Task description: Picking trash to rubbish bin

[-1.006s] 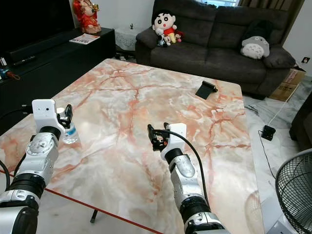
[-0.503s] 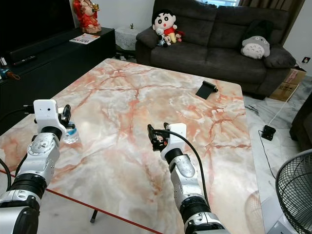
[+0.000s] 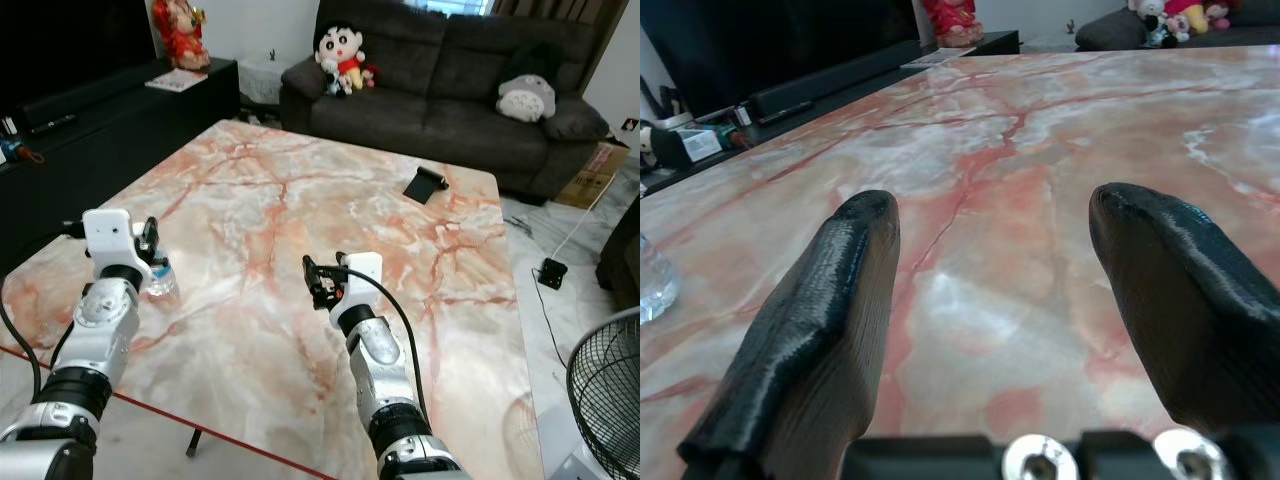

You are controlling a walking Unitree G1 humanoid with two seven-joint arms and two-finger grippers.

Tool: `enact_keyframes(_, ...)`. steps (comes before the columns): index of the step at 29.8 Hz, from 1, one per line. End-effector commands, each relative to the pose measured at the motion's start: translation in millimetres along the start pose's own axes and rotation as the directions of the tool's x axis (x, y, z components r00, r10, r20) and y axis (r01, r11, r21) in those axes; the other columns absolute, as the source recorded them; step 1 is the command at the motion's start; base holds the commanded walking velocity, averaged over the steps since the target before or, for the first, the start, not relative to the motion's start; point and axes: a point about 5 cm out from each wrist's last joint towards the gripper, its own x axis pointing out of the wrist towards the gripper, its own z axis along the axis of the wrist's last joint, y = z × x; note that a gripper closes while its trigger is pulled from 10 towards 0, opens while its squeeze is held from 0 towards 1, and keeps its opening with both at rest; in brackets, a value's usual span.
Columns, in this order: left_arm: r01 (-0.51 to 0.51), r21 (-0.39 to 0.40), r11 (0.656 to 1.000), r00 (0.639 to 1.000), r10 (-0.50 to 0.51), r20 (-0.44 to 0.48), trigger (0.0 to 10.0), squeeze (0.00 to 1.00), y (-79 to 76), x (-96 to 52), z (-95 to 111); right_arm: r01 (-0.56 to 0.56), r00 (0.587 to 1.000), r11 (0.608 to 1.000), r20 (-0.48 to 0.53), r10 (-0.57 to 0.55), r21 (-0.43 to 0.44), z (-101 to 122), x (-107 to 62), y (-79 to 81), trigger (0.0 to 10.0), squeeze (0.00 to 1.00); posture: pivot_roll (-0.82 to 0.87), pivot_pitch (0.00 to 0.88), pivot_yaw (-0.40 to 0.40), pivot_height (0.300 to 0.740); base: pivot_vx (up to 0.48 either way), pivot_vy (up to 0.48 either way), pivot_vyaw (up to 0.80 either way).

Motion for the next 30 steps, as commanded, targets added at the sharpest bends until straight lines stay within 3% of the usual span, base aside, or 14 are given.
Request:
enact_keyframes(1, 0.017, 0.049, 0.999, 0.997, -0.021, 0.078, 10.0, 0.00, -8.0, 1.1, 14.6, 0.006, 0.999, 1.000, 0.037, -0.005, -0.011, 10.2, 3.6, -1.6, 10.0, 0.00, 0.01, 0.024, -0.088, 0.740, 0.000, 0.000, 0.00)
enact_keyframes(2, 0.042, 0.119, 0.992, 0.994, -0.054, 0.095, 10.0, 0.00, -14.9, -1.9, 16.2, 0.015, 0.998, 1.000, 0.053, -0.014, -0.012, 13.9, 4.9, -2.7, 10.0, 0.00, 0.01, 0.025, -0.088, 0.740, 0.000, 0.000, 0.00)
enact_keyframes(11, 0.068, 0.207, 0.976, 0.987, -0.095, 0.126, 10.0, 0.00, -28.7, -17.4, 17.8, 0.063, 0.993, 0.998, 0.097, -0.061, -0.023, 25.1, 6.5, -11.9, 10.0, 0.00, 0.00, 0.019, -0.077, 0.740, 0.000, 0.000, 0.00)
enact_keyframes(18, 0.057, 0.201, 0.978, 0.989, -0.083, 0.123, 10.0, 0.00, -31.1, -24.8, 17.5, 0.073, 0.992, 0.997, 0.103, -0.070, -0.025, 26.6, 6.2, -13.7, 10.0, 0.00, 0.00, 0.014, -0.074, 0.740, 0.000, 0.000, 0.00)
enact_keyframes(30, 0.056, 0.209, 0.976, 0.989, -0.083, 0.123, 10.0, 0.00, -31.0, -26.0, 20.1, 0.062, 0.993, 0.998, 0.107, -0.059, -0.021, 25.6, 6.3, -10.7, 10.0, 0.00, 0.00, 0.000, -0.070, 0.740, -0.261, 0.000, 0.00)
